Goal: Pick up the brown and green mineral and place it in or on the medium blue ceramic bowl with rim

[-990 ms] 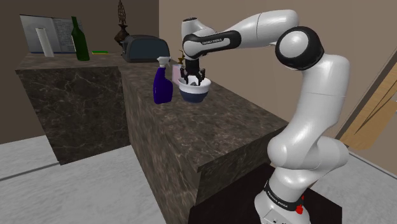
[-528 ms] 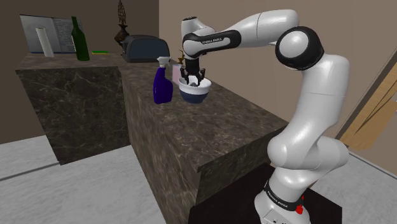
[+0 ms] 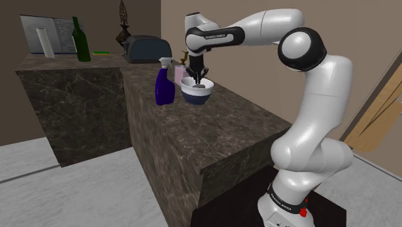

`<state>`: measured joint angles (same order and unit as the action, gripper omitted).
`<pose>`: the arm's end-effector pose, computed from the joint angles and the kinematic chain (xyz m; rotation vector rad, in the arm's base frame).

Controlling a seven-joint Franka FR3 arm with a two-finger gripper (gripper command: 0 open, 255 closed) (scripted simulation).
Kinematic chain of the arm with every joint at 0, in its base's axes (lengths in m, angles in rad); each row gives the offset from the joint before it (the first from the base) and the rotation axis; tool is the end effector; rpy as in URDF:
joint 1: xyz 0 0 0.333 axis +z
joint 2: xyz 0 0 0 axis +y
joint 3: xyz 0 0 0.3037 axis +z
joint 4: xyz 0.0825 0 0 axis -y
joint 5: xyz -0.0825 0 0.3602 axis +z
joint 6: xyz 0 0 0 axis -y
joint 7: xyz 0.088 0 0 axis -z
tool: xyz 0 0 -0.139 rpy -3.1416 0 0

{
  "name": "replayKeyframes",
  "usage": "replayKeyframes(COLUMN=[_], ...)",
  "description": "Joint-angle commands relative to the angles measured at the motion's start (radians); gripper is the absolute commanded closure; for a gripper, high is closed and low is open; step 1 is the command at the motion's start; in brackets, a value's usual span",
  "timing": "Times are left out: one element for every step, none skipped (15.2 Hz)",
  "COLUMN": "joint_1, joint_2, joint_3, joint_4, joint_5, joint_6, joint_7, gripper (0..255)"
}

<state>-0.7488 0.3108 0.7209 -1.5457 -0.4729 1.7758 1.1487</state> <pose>0.6055 -0.1155 0.4729 2.4829 -1.5273 0.2025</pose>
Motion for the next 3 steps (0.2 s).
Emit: replayKeyframes(joint_1=[0.003,0.005,0.008], joint_2=[-0.001,-0.001,-0.001], joint_3=[0.003,0.004,0.004], joint_4=[0.020,0.033,0.047], joint_5=[0.007,0.008,0.008], joint_6=[-0.028,-0.041,-0.054], joint_7=[-0.009,-0.013,-0.016], gripper=[255,255,255])
